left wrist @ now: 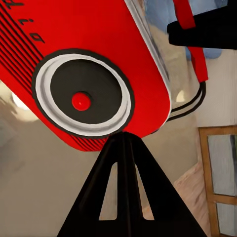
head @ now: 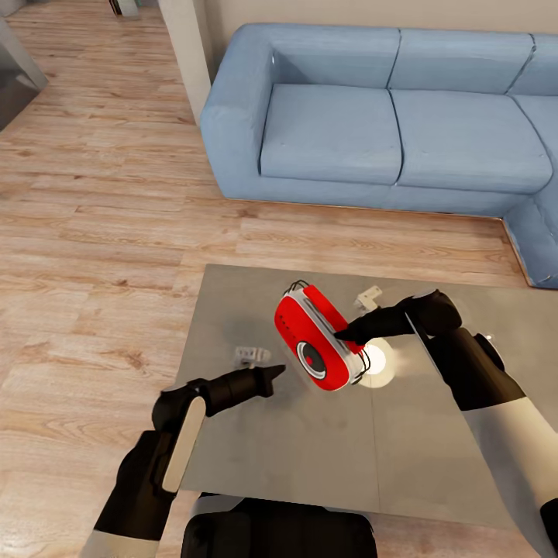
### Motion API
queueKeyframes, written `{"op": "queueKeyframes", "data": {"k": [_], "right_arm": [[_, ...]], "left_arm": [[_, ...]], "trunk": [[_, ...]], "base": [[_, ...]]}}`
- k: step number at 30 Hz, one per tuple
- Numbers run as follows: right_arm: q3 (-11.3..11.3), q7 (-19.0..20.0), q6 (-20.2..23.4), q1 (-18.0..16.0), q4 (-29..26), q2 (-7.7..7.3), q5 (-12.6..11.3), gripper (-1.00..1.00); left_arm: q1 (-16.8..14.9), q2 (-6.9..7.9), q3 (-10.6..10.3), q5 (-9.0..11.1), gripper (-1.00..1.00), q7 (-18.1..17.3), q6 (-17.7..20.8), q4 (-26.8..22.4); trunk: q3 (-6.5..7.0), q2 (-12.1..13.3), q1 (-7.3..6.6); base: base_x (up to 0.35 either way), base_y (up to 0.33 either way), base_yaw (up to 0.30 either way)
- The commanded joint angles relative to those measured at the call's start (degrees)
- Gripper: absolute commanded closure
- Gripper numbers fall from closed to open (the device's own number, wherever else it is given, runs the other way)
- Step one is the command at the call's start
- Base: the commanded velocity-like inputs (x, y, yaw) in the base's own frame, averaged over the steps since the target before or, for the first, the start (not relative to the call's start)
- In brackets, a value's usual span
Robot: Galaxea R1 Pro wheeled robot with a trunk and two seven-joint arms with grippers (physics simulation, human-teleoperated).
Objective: Turn on the radio receiver that's on the table in the living room.
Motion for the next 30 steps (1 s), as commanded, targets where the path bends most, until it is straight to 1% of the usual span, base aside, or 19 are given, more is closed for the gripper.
{"op": "queueKeyframes", "data": {"k": [1,7,12,17,20,22,24,27,30], "right_arm": [[0.0,0.0,0.2,0.0,0.0,0.01,-0.7,1.00],[0.0,0.0,0.2,0.0,0.2,0.02,-0.7,1.00],[0.0,0.0,0.2,0.0,0.3,0.02,-0.7,1.00],[0.0,-0.1,0.2,0.0,2.7,0.09,-0.7,1.00],[0.4,-0.6,0.2,0.0,3.6,0.10,-0.7,1.00],[1.0,-0.9,0.2,0.0,3.9,0.10,-0.7,1.00],[1.6,-1.1,0.2,0.0,4.0,0.12,-0.7,1.00],[1.8,-1.0,0.2,0.0,4.1,0.07,-0.7,1.00],[1.9,-0.8,0.2,0.0,4.1,0.09,-0.8,1.00]], "left_arm": [[-0.1,-0.11,0.0,0.0,1.00,0.0,0.0,0.1],[-1.4,-0.48,-0.1,-0.1,1.00,0.1,0.0,0.8],[-2.8,-0.45,-0.1,-0.4,1.00,0.3,-0.1,2.9],[-5.3,-0.44,-0.1,-0.5,1.00,0.8,-0.1,6.2],[-6.2,-0.41,-0.2,-0.7,1.00,1.0,-0.6,8.8],[-7.1,-0.41,-0.1,-0.8,1.00,1.1,-2.3,11.1],[-8.6,-0.41,-0.1,-0.8,1.00,1.1,-4.1,14.5],[-9.3,-0.42,-0.1,-1.0,1.00,1.1,-5.0,17.2],[-9.5,-0.36,-0.2,-1.0,1.00,1.1,-6.1,18.2]], "trunk": [[0.00,0.0,0.00],[0.00,0.0,0.00],[0.00,0.0,0.00],[0.00,0.0,0.00],[0.00,0.0,0.00],[0.00,0.0,0.00],[0.00,0.0,0.00],[0.00,0.0,0.00],[0.00,0.0,0.00]], "base": [[0.000,0.000,0.000],[0.000,0.000,0.000],[0.000,0.000,0.000],[0.000,0.000,0.000],[0.000,0.000,0.000],[0.000,0.000,0.000],[0.000,0.000,0.000],[0.000,0.000,0.000],[0.000,0.000,0.000]]}}
